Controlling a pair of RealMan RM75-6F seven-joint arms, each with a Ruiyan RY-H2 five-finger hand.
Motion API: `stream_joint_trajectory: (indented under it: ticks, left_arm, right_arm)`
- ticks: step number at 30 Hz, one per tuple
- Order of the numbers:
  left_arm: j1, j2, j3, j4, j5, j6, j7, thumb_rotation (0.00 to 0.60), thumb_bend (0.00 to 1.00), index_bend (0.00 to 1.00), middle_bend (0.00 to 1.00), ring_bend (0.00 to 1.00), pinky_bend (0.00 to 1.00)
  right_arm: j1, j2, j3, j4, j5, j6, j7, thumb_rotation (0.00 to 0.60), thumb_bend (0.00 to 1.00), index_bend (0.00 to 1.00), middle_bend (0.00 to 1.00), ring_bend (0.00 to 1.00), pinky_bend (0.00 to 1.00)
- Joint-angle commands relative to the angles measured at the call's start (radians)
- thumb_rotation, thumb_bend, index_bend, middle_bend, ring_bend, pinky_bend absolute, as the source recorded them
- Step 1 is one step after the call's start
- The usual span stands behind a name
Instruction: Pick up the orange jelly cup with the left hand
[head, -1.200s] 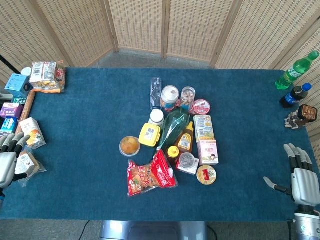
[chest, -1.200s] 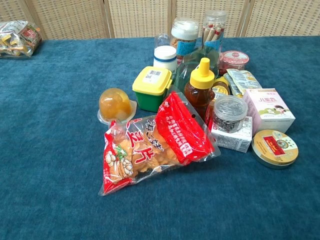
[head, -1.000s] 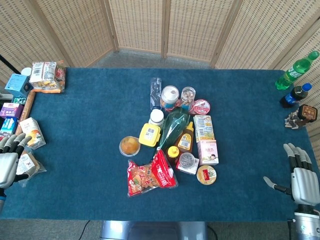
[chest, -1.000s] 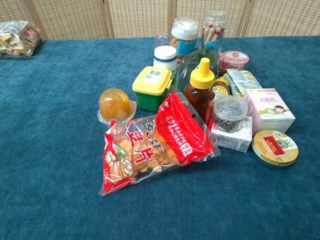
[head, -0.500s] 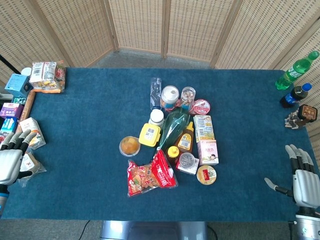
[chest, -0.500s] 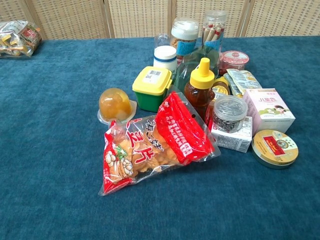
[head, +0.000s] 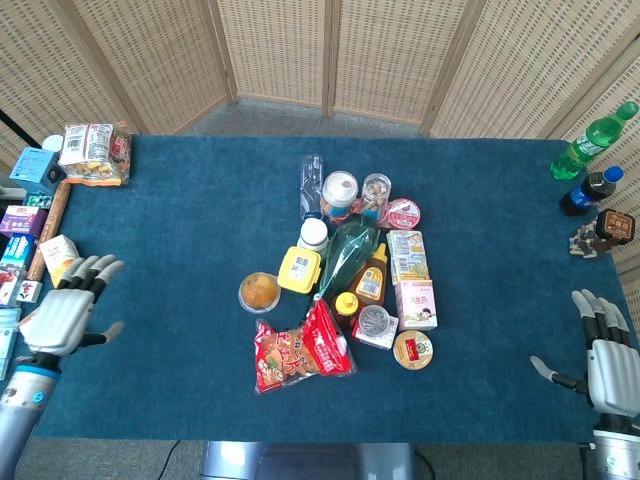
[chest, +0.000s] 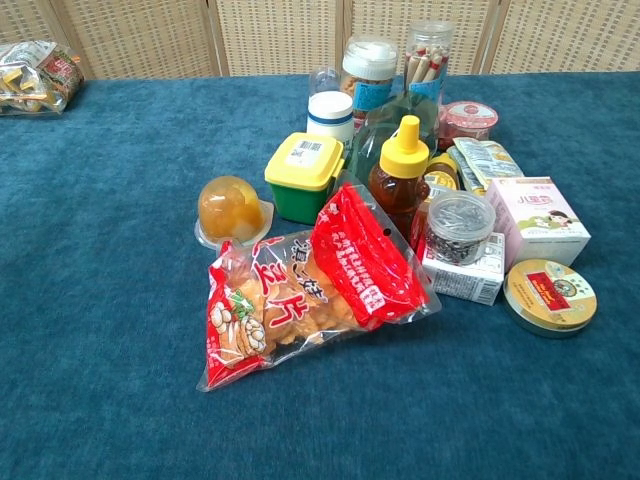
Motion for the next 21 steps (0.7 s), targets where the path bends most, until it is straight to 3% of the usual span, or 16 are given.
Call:
stream_joint_trajectory:
  ticks: [1, 11, 21]
  left_arm:
    - [-0.066, -0.031, -0.026, -0.013, -0.024, -0.080, 0.010, 0.600, 0.29, 0.11, 0.00, 0.00, 0.00]
    - [-0.255, -0.156, -0.087, 0.004, -0.160, -0.286, 0.068, 0.600, 0.29, 0.13, 0.04, 0.00, 0.00]
    - [-0.370, -0.329, -0.096, 0.108, -0.300, -0.354, 0.148, 0.600, 0.29, 0.13, 0.05, 0.00, 0.00]
  right_arm:
    - [-0.003, -0.002, -0.003, 0.006, -0.002, 0.001, 0.008, 0.530, 0.00, 0.00, 0.00, 0.00, 0.00]
    - [-0.025, -0.001, -0.009, 0.028, 0.001, 0.019, 0.038, 0.528, 0.00, 0.00, 0.00, 0.00, 0.00]
    - [-0.049, 0.012, -0.012, 0.031, 0.012, 0.031, 0.071, 0.530, 0.00, 0.00, 0.00, 0.00, 0.00]
